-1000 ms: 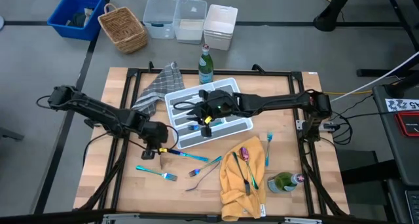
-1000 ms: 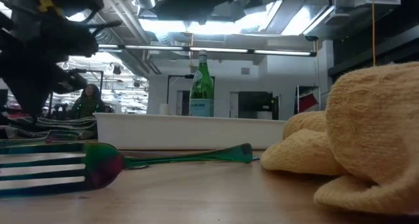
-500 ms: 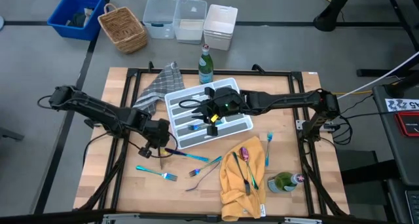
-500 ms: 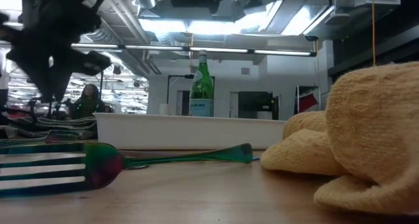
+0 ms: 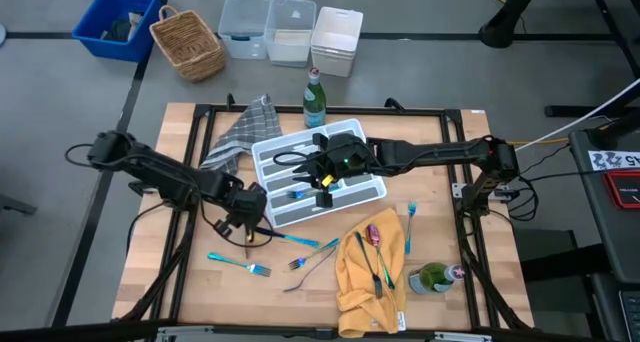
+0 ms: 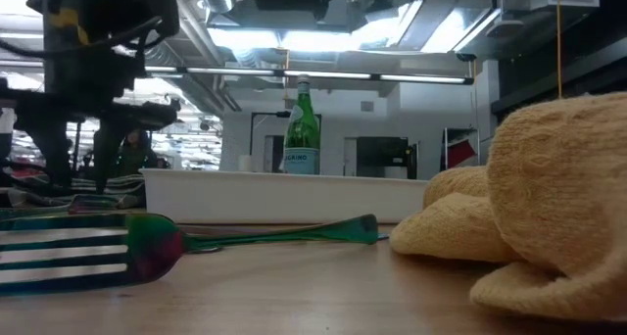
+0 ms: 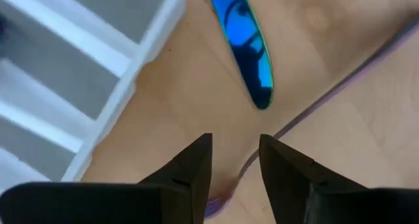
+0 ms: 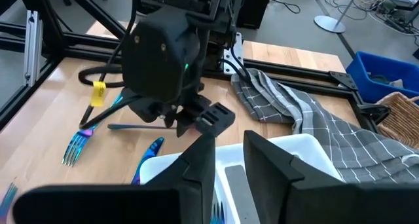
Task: Sort silverware
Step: Put the fork in the silverware tray
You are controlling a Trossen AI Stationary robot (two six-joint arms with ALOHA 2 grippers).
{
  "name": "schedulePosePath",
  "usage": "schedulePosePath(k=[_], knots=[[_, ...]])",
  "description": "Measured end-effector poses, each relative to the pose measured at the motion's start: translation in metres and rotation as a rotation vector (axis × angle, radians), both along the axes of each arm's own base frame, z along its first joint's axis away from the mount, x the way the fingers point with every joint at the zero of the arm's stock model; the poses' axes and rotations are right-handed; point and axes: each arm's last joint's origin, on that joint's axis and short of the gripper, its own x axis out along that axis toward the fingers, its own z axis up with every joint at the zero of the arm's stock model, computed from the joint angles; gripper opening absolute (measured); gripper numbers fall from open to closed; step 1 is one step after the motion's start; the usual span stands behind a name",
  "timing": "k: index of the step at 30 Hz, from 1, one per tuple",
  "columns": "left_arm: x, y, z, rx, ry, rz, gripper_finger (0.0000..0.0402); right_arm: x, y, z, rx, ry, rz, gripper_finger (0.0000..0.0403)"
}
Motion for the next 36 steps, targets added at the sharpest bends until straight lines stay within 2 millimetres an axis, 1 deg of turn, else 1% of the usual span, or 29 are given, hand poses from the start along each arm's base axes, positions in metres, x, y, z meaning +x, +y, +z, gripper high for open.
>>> schedulePosePath(k=[4,13,18,21,27,30,36], knots=[[0.0,0.0,-0.003,0.017,0.022,-0.066,0.0117,0.0,0.0,0.0,0.0,0.001,0.0,0.0083],[-0.005,0.001,-0.004,0.041,0.075,-0.15,0.0118,-0.001,0.0,-0.003,0.0,0.029,0.0,0.0083],[-0.004,0.001,-0.004,0.047,0.068,-0.194,0.0118,-0.001,0.0,-0.003,0.001,0.029,0.0,0.0083],[-0.005,0.001,-0.006,0.045,0.071,-0.202,0.0118,-0.001,0.0,-0.003,0.0,0.029,-0.001,0.0083],[-0.015,0.002,-0.019,0.031,0.109,-0.206,0.0118,-0.001,0.0,-0.003,0.001,0.029,0.0,0.0083],[-0.016,0.003,-0.025,0.026,0.091,-0.193,0.0118,-0.001,0.0,-0.003,0.001,0.029,0.0,0.0083],[-0.016,0.003,-0.026,0.025,0.083,-0.191,0.0117,-0.001,0.0,-0.003,0.001,0.029,0.0,0.0083]])
